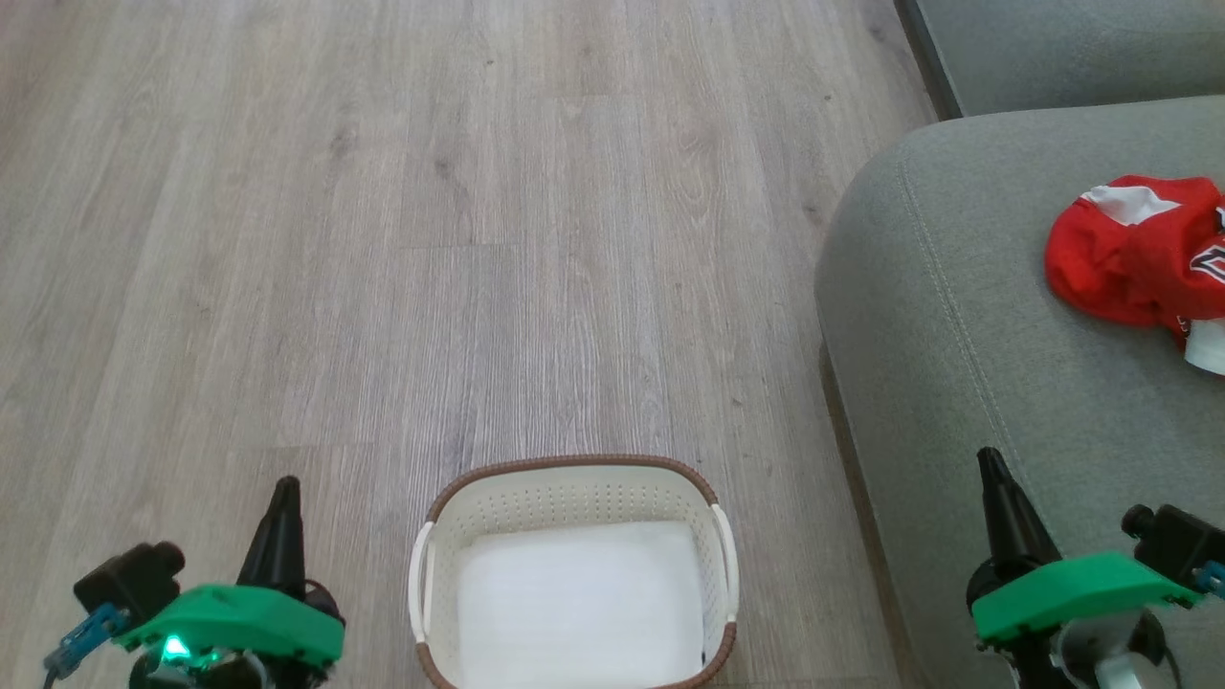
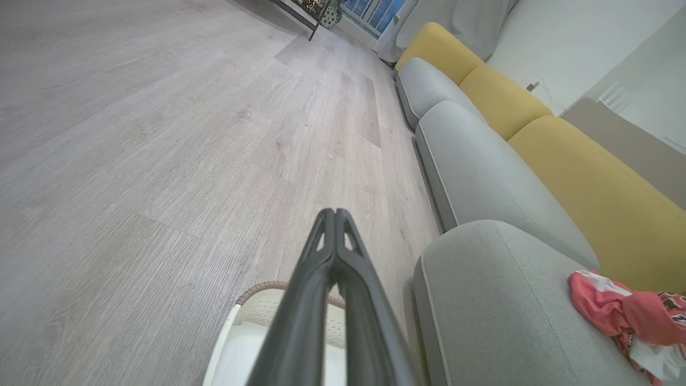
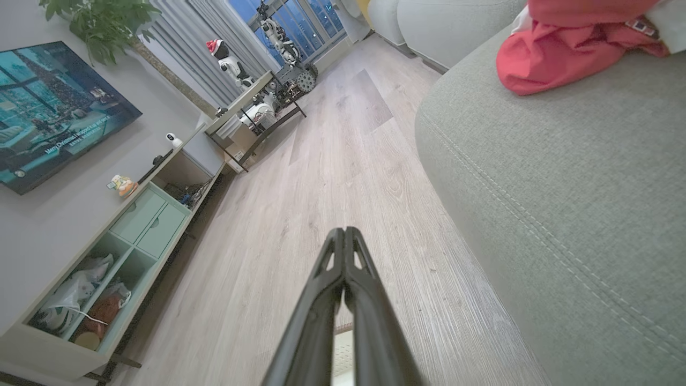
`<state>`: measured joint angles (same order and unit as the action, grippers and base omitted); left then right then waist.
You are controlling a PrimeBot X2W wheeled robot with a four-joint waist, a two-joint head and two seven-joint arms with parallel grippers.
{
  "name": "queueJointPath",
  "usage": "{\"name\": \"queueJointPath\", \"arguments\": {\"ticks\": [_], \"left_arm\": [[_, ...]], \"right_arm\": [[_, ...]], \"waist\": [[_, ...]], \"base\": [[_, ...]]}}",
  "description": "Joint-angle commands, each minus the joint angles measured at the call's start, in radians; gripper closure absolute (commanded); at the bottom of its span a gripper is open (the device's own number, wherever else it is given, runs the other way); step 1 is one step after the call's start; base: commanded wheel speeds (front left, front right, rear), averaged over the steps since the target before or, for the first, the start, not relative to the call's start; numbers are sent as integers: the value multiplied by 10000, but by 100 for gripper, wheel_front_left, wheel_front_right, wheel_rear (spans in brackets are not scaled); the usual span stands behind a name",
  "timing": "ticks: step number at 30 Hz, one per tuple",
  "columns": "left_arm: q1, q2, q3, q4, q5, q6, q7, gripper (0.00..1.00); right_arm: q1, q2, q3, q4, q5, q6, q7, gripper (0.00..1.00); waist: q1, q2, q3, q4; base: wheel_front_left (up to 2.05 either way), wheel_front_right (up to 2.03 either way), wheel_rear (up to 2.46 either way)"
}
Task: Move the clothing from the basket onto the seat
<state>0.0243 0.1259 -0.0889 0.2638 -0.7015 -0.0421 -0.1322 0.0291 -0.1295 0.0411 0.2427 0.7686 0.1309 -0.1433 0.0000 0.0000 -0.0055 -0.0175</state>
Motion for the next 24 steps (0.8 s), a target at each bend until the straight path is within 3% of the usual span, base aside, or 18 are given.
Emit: {"name": "queueJointPath", "arguments": {"ticks": [1,24], "left_arm": [[-574,57,239,-289,-251,-73,46,100],[-789,-176,754,-258,-2774,-306,738,100]], "right_arm": [[-570,-7,-27,-276,238,1,55,100],[-795,190,-419,-193,2611,0,739,100]], "waist": [[0,0,1,2],[0,0,25,52]], "base": [[0,0,0],[0,0,0]]}}
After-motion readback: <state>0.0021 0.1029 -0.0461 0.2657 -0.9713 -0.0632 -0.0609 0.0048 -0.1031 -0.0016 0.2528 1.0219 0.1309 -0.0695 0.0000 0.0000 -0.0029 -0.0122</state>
